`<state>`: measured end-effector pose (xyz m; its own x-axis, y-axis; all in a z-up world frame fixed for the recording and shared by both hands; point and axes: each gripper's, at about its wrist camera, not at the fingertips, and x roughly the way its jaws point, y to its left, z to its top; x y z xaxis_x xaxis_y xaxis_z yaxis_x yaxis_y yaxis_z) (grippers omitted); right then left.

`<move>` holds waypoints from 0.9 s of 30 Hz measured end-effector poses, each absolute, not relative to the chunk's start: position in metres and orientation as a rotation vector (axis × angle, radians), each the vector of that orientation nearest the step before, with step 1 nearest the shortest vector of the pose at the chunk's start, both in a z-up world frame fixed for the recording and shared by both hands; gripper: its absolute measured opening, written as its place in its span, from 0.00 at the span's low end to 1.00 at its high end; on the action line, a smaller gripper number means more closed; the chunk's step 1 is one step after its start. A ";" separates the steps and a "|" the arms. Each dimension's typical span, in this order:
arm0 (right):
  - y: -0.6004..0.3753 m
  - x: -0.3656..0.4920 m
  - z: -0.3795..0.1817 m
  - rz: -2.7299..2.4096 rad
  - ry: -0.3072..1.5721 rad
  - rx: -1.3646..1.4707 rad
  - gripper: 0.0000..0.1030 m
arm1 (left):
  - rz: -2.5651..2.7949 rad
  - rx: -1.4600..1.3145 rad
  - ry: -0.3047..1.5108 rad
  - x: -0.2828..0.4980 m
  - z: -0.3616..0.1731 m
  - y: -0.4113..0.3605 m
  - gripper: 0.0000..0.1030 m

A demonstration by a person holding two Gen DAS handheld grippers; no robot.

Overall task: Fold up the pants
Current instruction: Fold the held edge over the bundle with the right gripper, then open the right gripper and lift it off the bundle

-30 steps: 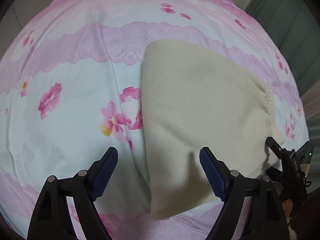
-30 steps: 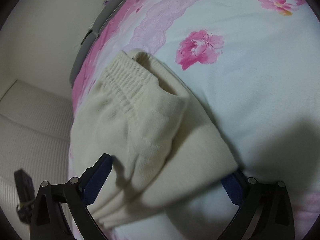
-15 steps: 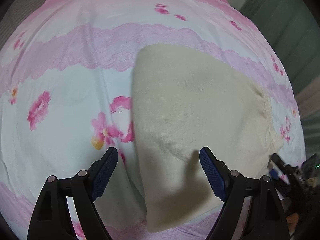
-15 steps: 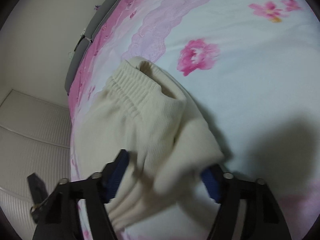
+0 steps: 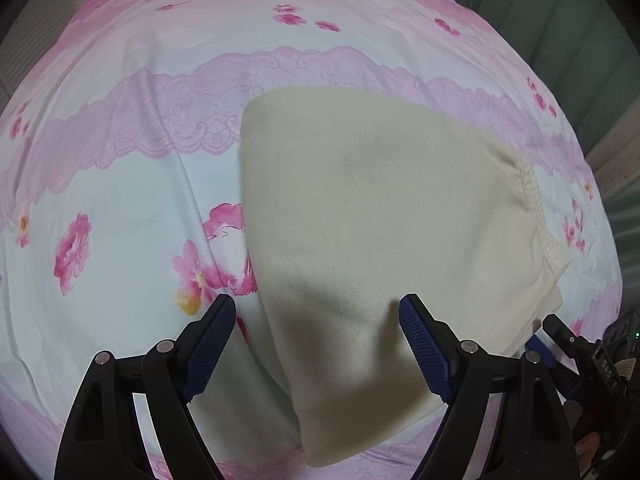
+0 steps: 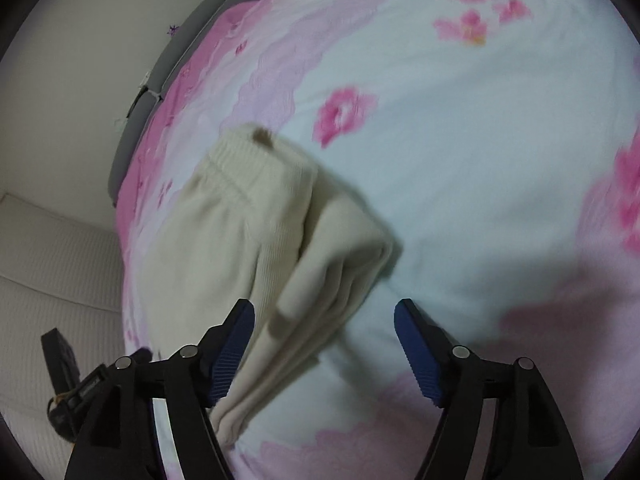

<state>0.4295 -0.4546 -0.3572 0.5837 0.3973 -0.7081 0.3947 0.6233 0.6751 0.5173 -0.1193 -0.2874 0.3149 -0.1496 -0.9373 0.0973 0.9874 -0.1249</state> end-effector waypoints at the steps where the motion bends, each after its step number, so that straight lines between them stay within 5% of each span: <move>1: -0.455 0.425 -0.364 0.025 0.984 0.973 0.81 | -0.164 -0.041 1.239 0.518 -0.288 -0.120 0.81; 9: -0.451 0.416 -0.380 0.035 0.914 1.054 0.85 | -0.192 0.006 1.231 0.523 -0.284 -0.130 0.81; 13: -0.465 0.395 -0.347 -0.102 0.929 0.806 0.84 | -0.238 0.042 1.209 0.517 -0.277 -0.151 0.81; 16: -0.467 0.403 -0.340 -0.140 0.970 0.570 0.63 | -0.263 0.055 1.208 0.512 -0.277 -0.168 0.81; 27: -0.481 0.440 -0.346 -0.009 0.979 0.451 0.56 | -0.290 0.078 1.219 0.501 -0.274 -0.200 0.81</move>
<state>0.4400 -0.4811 -0.3461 0.5652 0.1927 -0.8021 0.2080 0.9077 0.3646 0.5011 -0.1998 -0.2735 0.3133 -0.1778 -0.9329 0.2610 0.9606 -0.0955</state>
